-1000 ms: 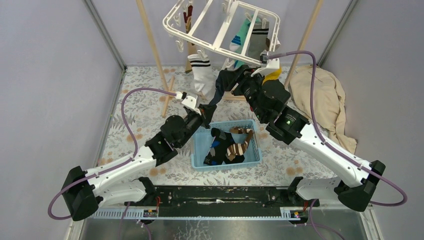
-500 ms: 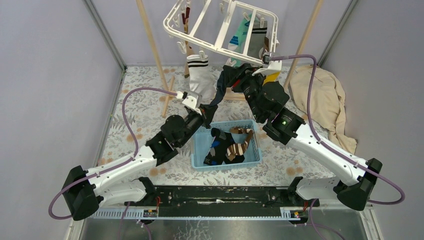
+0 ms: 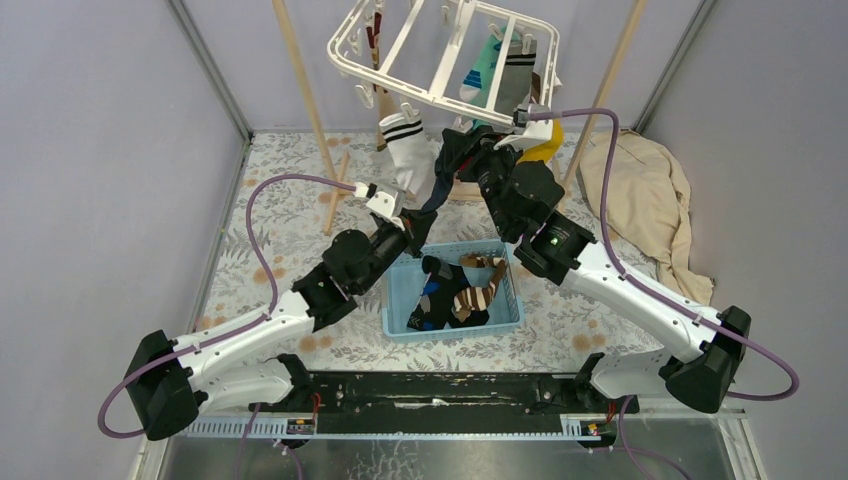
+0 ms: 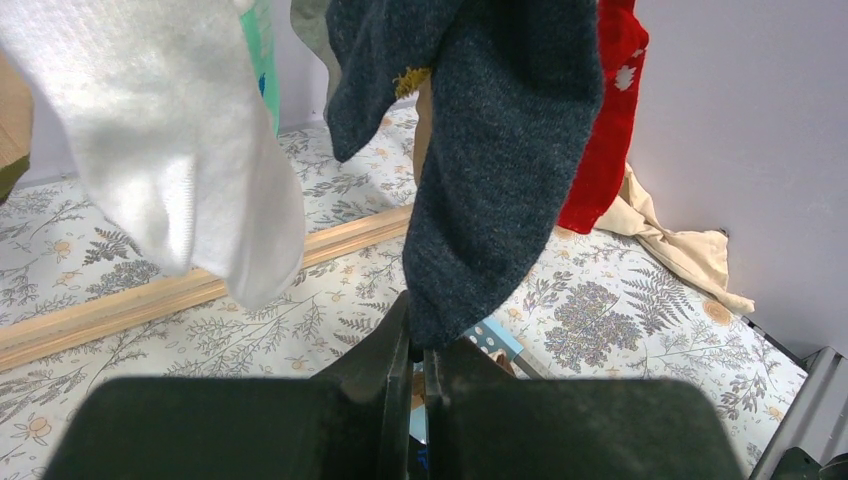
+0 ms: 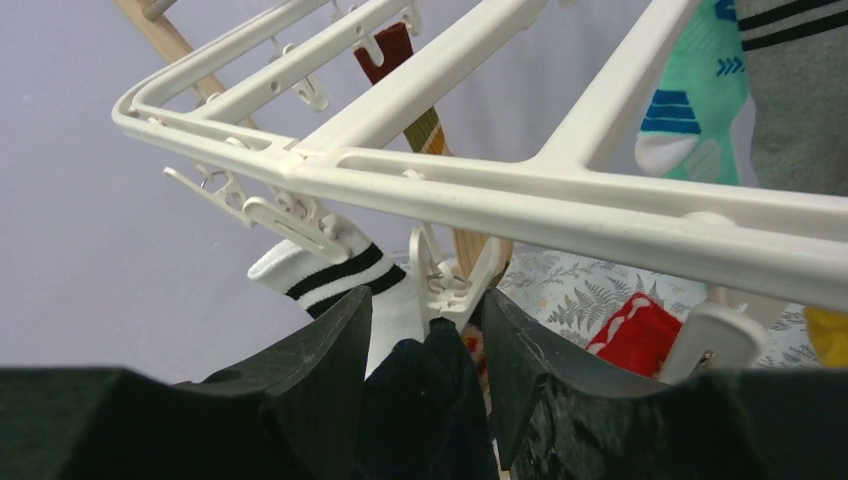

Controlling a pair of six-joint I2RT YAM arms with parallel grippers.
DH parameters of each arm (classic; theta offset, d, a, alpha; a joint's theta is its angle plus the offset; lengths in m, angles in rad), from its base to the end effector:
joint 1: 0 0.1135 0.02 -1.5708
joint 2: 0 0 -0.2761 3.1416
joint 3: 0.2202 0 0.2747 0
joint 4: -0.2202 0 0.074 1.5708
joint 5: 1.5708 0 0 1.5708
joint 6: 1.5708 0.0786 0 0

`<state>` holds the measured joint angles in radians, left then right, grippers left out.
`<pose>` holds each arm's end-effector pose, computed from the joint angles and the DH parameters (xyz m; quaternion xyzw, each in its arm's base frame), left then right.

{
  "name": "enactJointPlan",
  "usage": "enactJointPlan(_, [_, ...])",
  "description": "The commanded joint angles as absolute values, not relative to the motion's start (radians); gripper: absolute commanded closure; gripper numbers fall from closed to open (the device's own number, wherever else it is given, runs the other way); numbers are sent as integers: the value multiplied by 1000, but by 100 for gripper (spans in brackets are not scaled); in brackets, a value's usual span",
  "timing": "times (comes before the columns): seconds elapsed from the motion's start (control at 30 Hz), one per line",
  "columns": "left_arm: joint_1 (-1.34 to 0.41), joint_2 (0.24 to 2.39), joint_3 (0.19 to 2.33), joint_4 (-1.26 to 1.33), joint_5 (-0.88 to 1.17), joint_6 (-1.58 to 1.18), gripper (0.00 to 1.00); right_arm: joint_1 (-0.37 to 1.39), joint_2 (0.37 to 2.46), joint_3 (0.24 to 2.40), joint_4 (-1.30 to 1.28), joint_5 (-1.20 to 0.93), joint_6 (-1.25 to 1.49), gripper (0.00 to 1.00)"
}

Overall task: Remove the socks clipped to the hanger
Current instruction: Remove the sock from the hanger.

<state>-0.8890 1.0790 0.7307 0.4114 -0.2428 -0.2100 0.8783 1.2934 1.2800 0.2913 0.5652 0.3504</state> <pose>0.2113 -0.2304 0.3313 0.1430 0.6700 -0.3073 0.6604 0.2547 0.2411 0.4740 0.0640 0.6165 0.3046 0.7232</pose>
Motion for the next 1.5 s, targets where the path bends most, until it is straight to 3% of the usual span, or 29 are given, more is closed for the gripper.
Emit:
enactJointPlan(0.0, [-881,1086,735,474,-235,-218,91,885,1271,1295,402,633,322,49])
enactJointPlan(0.17, [-881,1096,738,477,-231,-221,92,885,1267,1283,438,653,305,52])
enactJointPlan(0.57, [-881,1099,749,471,-224,-221,92,885,1268,1289,438,646,285,80])
enactJointPlan(0.63, [-882,1097,749,469,-224,-221,92,885,1270,1297,423,646,284,76])
enactJointPlan(0.8, [-881,1093,747,468,-224,-225,92,885,1267,1296,417,645,282,80])
enactJointPlan(0.93, [-881,1085,744,463,-219,-232,92,885,1266,1304,392,643,293,59])
enactJointPlan(1.23, [-881,1055,741,413,-190,-258,92,885,1199,1245,312,597,339,41])
enactJointPlan(1.3, [-881,1048,738,394,-183,-271,92,885,1175,1224,287,577,348,29])
enactJointPlan(1.47, [-883,1034,725,351,-163,-310,92,885,1065,1143,246,520,365,24])
